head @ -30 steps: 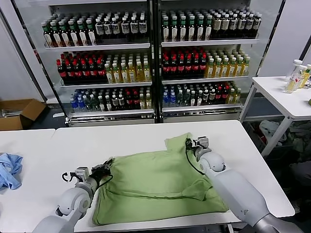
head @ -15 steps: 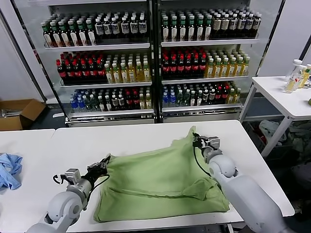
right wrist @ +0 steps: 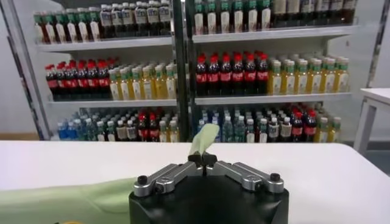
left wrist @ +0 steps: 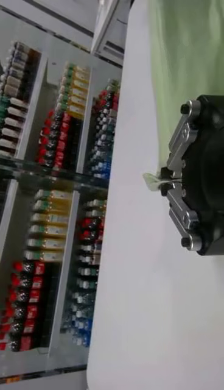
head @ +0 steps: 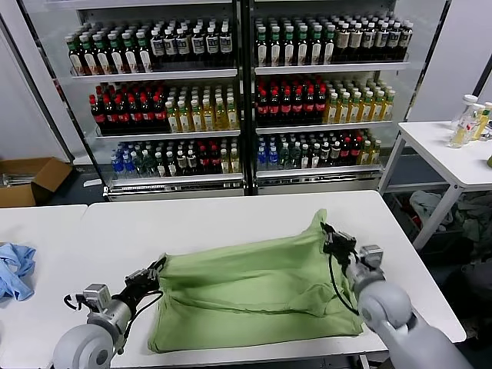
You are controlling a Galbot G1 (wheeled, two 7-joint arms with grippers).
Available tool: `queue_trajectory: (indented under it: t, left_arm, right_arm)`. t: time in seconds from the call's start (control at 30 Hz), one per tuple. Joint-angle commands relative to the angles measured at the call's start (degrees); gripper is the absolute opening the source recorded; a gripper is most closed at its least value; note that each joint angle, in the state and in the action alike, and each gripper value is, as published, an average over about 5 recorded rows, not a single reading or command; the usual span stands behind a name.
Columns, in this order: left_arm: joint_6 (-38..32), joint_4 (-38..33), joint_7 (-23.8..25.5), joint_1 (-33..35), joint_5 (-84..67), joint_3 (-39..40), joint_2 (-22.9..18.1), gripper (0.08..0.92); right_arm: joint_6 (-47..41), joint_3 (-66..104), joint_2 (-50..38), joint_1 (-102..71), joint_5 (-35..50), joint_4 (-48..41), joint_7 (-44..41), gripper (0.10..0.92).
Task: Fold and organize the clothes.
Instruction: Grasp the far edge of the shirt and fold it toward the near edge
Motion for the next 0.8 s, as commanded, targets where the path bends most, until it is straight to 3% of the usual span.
queue_trajectory:
  t: [0.03,0.37,0.57,0.8]
  left_arm:
    - [0.4,-3.6,0.3,6.7,3.8,-1.8,-0.6,0.092]
    - [1.1,-2.8,0.5,8.4,9.8,-1.8,-0.9,0.092]
    - [0.5,-2.2,0.5,7.6,13.6,-0.7,-2.6,0.1]
    - [-2.5,-4.9,-5.0,9.6,21.3,-0.2,-7.2,0.261]
  right_arm:
    - [0.5,10.4,-0.4,-20.8,-2.1,12.0,0.2,0.106]
    - [-0.3,10.8,2.1,-24.7,-4.2,11.2,2.2,0.106]
    - [-1.5,8.0,4.0,-23.2,-10.4,10.7,0.2,0.112]
    - [-0.6,6.7,4.6,-22.5,-13.2,10.7,-0.1,0.267]
